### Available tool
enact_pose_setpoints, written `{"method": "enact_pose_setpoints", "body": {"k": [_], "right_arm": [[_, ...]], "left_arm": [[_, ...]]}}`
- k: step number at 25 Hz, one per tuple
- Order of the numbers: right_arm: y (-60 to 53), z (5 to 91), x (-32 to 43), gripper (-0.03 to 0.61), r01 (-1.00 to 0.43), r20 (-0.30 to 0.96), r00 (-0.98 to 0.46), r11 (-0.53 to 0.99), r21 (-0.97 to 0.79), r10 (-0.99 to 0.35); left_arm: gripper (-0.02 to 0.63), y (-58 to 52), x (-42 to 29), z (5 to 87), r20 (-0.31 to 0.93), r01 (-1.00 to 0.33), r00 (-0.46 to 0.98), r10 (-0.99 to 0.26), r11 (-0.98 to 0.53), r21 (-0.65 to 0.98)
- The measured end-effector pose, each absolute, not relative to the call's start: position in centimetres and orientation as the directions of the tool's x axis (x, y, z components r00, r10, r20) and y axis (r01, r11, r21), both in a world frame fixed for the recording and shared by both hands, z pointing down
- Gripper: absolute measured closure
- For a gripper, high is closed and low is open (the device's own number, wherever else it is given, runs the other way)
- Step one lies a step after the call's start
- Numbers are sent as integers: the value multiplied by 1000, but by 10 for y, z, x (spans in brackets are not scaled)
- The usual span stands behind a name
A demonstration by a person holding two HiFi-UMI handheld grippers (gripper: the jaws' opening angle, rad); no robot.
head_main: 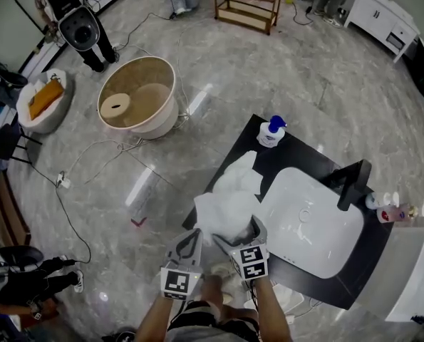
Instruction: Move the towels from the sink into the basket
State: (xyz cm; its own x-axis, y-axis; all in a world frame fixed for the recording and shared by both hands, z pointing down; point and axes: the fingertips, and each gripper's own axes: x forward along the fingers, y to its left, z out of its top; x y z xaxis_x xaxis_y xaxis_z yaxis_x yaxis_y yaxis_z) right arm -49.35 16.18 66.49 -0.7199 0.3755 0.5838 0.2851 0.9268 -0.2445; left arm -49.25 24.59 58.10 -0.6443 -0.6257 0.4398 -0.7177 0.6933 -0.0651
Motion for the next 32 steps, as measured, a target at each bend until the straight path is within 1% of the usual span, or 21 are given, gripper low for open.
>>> {"method": "enact_pose_setpoints", "body": {"k": [1, 2, 4, 7, 10, 12, 14, 18, 23, 25, 32], "right_arm": [[163, 665, -493, 15, 287, 583, -721, 927, -242, 375], [164, 665, -492, 33, 292, 584, -719, 926, -239, 378], [169, 663, -490, 116, 314, 594, -701, 919, -239, 394], [176, 661, -488, 238, 345, 613, -663, 902, -259, 430], [179, 657, -486, 317, 359, 604, -671, 901, -245, 431], [180, 653, -486, 357, 362, 584, -691, 903, -230, 426], [182, 649, -485, 373, 361, 566, -708, 905, -224, 422], [180, 636, -483, 381, 358, 539, -735, 910, -207, 412], [166, 597, -484, 388, 333, 472, -799, 928, -169, 372], [157, 578, -481, 388, 318, 453, -818, 935, -156, 354], [111, 516, -462, 387, 219, 397, -887, 971, -93, 238]], "left_arm": [[604, 247, -494, 582, 442, -715, -646, -622, 697, -63], [604, 248, -495, 583, 444, -709, -648, -618, 703, -57], [604, 248, -497, 581, 445, -696, -654, -612, 717, -39], [604, 248, -497, 582, 437, -706, -654, -617, 706, -59], [604, 247, -495, 579, 432, -710, -653, -622, 701, -63], [604, 247, -495, 576, 431, -708, -653, -622, 703, -58], [604, 246, -494, 572, 432, -702, -655, -620, 711, -44], [604, 245, -493, 567, 418, -716, -655, -630, 694, -77], [604, 233, -496, 538, 387, -718, -659, -645, 693, -69], [604, 226, -498, 526, 366, -735, -653, -663, 672, -91], [604, 184, -489, 475, 288, -791, -605, -742, 602, -108]]}}
